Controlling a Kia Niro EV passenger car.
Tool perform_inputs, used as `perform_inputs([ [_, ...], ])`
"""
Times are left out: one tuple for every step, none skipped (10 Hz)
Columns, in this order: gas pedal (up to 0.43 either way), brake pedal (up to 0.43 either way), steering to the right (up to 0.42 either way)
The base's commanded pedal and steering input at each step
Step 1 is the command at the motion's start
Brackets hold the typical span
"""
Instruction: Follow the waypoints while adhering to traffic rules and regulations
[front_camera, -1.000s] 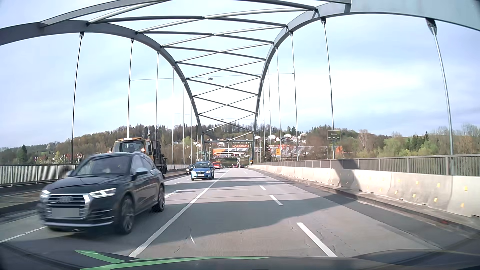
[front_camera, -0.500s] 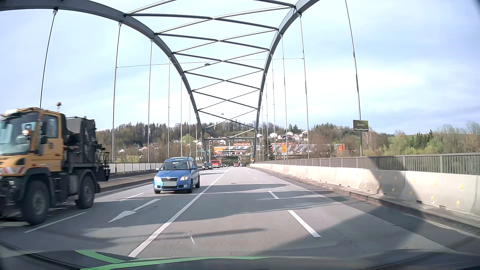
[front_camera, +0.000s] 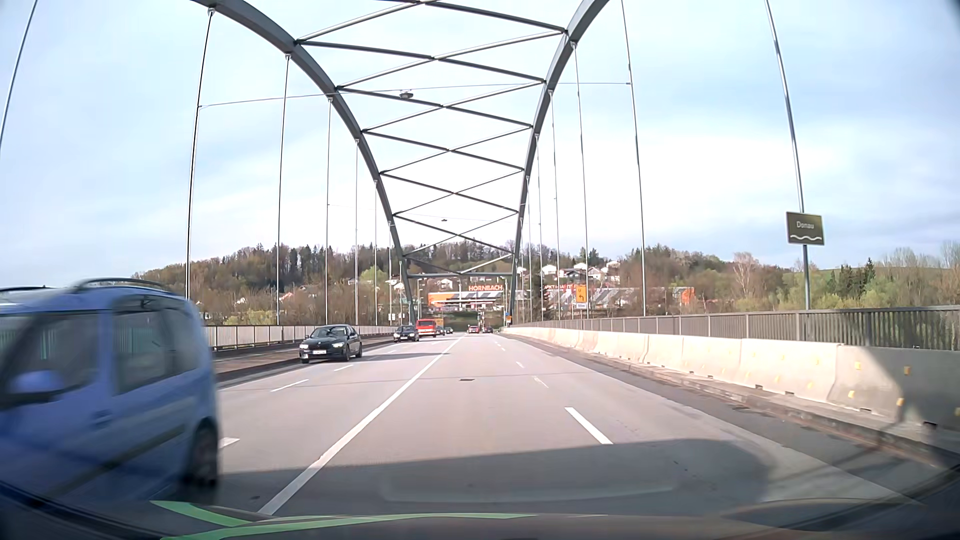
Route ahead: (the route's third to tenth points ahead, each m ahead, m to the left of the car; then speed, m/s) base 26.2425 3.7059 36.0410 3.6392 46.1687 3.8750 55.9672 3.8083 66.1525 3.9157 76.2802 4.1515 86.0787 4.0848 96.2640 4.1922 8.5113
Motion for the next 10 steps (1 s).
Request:
perform_inputs([
  [0.0,0.0,-0.004],
  [0.02,0.0,-0.004],
  [0.039,0.0,-0.004],
  [0.059,0.0,-0.004],
  [0.067,0.0,-0.004],
  [0.067,0.0,-0.003],
  [0.079,0.0,-0.003],
  [0.079,0.0,-0.001],
  [0.087,0.0,0.0],
  [0.087,0.0,0.0],
])
